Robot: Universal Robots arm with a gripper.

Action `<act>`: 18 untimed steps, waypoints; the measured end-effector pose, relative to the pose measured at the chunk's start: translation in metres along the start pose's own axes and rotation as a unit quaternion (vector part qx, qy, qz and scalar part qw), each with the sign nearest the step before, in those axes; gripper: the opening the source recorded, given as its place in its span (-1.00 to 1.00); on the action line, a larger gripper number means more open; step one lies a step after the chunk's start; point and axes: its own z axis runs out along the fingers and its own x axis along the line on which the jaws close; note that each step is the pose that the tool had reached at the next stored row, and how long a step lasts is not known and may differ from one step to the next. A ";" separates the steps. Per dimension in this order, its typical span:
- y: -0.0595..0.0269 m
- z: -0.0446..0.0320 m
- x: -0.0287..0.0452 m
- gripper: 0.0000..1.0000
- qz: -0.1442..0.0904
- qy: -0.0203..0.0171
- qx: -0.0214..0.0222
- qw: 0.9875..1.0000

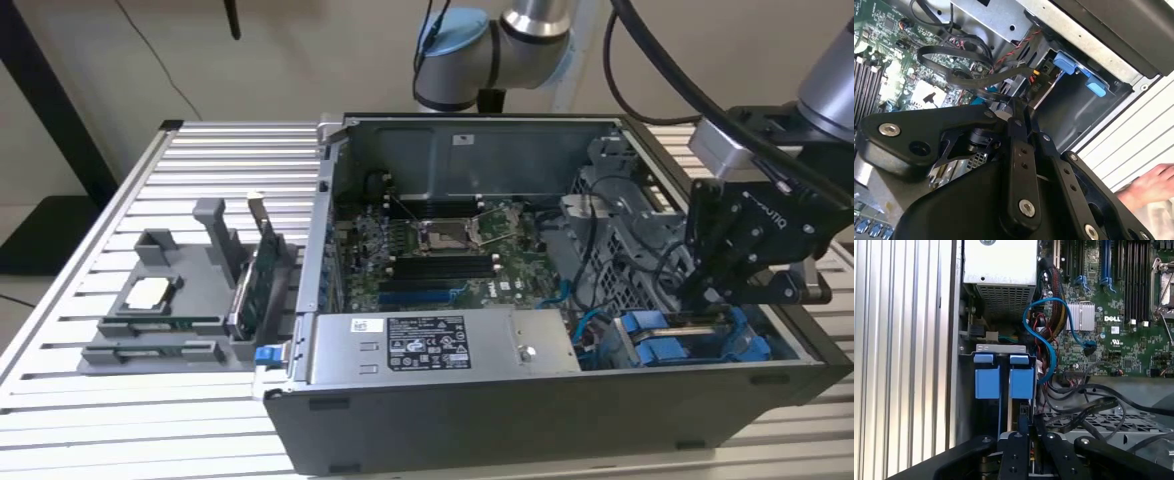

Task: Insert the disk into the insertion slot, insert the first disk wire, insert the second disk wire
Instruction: 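Insert the second disk wire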

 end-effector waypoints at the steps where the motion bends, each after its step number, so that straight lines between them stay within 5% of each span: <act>1: -0.0001 0.0005 0.0000 -0.68 0.000 0.000 0.000 1.000; 18: -0.0018 0.0076 0.0003 -0.68 0.000 0.000 0.001 1.000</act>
